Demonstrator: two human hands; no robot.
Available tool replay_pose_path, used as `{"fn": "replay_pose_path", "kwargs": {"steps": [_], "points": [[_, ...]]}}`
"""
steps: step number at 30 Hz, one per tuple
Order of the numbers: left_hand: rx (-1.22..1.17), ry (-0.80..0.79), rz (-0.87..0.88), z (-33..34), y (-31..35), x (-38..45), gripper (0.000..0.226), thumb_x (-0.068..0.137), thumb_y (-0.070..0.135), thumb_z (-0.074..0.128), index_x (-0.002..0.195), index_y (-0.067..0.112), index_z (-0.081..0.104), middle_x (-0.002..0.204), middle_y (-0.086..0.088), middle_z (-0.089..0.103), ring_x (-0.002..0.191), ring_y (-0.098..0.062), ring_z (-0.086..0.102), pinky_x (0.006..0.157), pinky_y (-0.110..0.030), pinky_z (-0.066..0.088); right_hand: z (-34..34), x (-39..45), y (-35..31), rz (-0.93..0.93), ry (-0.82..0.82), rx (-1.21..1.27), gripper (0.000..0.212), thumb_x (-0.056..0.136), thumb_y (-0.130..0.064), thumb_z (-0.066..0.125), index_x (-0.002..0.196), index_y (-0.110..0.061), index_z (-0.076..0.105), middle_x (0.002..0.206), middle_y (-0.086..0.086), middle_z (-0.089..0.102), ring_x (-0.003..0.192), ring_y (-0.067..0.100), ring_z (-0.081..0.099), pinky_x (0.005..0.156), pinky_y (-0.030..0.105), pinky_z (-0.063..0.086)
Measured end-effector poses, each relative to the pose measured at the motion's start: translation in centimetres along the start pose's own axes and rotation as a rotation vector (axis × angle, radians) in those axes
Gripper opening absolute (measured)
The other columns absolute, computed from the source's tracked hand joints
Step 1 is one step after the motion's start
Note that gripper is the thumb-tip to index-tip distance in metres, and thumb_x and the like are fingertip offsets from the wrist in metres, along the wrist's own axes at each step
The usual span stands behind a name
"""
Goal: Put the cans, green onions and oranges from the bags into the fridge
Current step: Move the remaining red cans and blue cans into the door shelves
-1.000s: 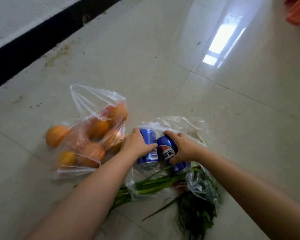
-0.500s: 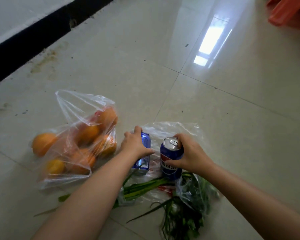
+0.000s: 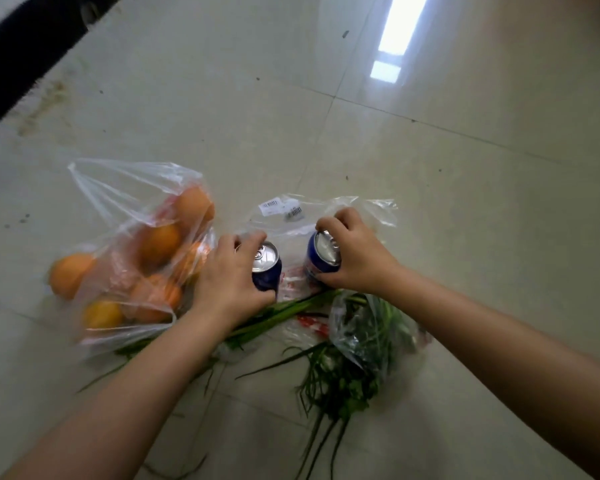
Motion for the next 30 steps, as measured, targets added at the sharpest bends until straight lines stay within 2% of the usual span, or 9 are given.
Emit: {"fn": "replay_pose_path", "kwargs": {"steps": [2,5,7,11,16,18,23,27,30], "points": [[0.107,-0.117,-0.030,-0.8,0.6,1.1,0.078,0.071,0.028,0.072,0.139,0.030,0.034,0.132,-0.009,0.038,0.120,-0.028,0.047,0.090,-0.032,0.045,-0.2,0.4,-0.3,0.026,-0.100,-0.092,0.073,0.070,-0.024,0.075,0.132,-0.015,0.037,0.128,0.011,0.039,0.113,0.027,0.045,0.092,0.032,0.044],[0.238,-0.258,-0.045,-1.0,1.8,2.0,0.067,0.074,0.029,0.069,0.133,0.030,0.035,0.128,-0.011,0.035,0.110,-0.031,0.052,0.075,-0.032,0.046,-0.7,0.7,-0.4,0.033,-0.181,-0.174,0.077,0.070,-0.027,0.074,0.135,-0.019,0.032,0.130,0.008,0.042,0.113,0.027,0.049,0.084,0.030,0.043],[0.283,-0.291,-0.052,-0.7,2.4,2.3,0.059,0.077,0.029,0.067,0.127,0.026,0.036,0.125,-0.011,0.036,0.107,-0.031,0.053,0.071,-0.031,0.042,-0.7,0.6,-0.5,0.020,-0.196,-0.177,0.075,0.070,-0.026,0.074,0.133,-0.019,0.033,0.128,0.007,0.043,0.110,0.027,0.050,0.081,0.029,0.044],[0.243,-0.254,-0.057,-0.4,2.4,2.5,0.051,0.078,0.032,0.066,0.120,0.024,0.040,0.125,-0.009,0.042,0.108,-0.030,0.054,0.071,-0.030,0.041,-0.9,0.3,-0.2,0.022,-0.173,-0.133,0.073,0.070,-0.023,0.074,0.133,-0.017,0.036,0.129,0.008,0.045,0.112,0.027,0.050,0.087,0.032,0.046],[0.219,-0.202,-0.018,-2.2,2.6,0.6,0.083,0.075,0.037,0.071,0.142,0.035,0.023,0.136,-0.007,0.033,0.117,-0.028,0.050,0.076,-0.030,0.045,-2.3,-0.8,0.2,0.047,-0.110,-0.021,0.075,0.066,-0.023,0.077,0.131,-0.017,0.039,0.128,0.007,0.046,0.112,0.027,0.051,0.090,0.037,0.050],[0.222,-0.185,-0.011,-3.9,3.5,-0.9,0.084,0.075,0.037,0.071,0.144,0.034,0.023,0.136,-0.009,0.034,0.117,-0.029,0.050,0.083,-0.032,0.049,-4.0,-2.1,-0.7,0.069,-0.065,0.027,0.074,0.066,-0.023,0.077,0.130,-0.017,0.040,0.127,0.007,0.047,0.111,0.027,0.051,0.089,0.038,0.050],[0.230,-0.136,0.087,-11.5,9.3,-5.0,0.058,0.079,0.035,0.066,0.131,0.021,0.044,0.126,-0.006,0.048,0.110,-0.024,0.051,0.079,-0.029,0.045,-12.2,-7.4,-4.9,0.172,0.022,0.143,0.073,0.065,-0.025,0.078,0.128,-0.015,0.043,0.126,0.007,0.049,0.111,0.024,0.051,0.089,0.032,0.047],[0.204,-0.126,0.215,-21.0,18.0,-8.6,0.059,0.079,0.036,0.067,0.132,0.021,0.044,0.128,-0.005,0.047,0.112,-0.025,0.049,0.085,-0.031,0.043,-23.1,-13.2,-8.9,0.239,0.092,0.191,0.072,0.065,-0.025,0.078,0.128,-0.015,0.045,0.124,0.006,0.051,0.108,0.023,0.053,0.081,0.025,0.042],[0.204,-0.113,0.336,-28.8,26.6,-10.6,0.060,0.078,0.036,0.068,0.131,0.022,0.044,0.128,-0.004,0.047,0.109,-0.024,0.052,0.081,-0.030,0.046,-34.0,-18.2,-11.1,0.305,0.160,0.222,0.072,0.063,-0.021,0.079,0.126,-0.015,0.047,0.122,0.006,0.052,0.107,0.022,0.053,0.078,0.021,0.038]]}}
Point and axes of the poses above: each hand's wrist, its own x-axis towards the middle knuckle, its own z-axis out of the palm, y = z × x, the point moved 4 cm from there along x, towards the middle knuckle
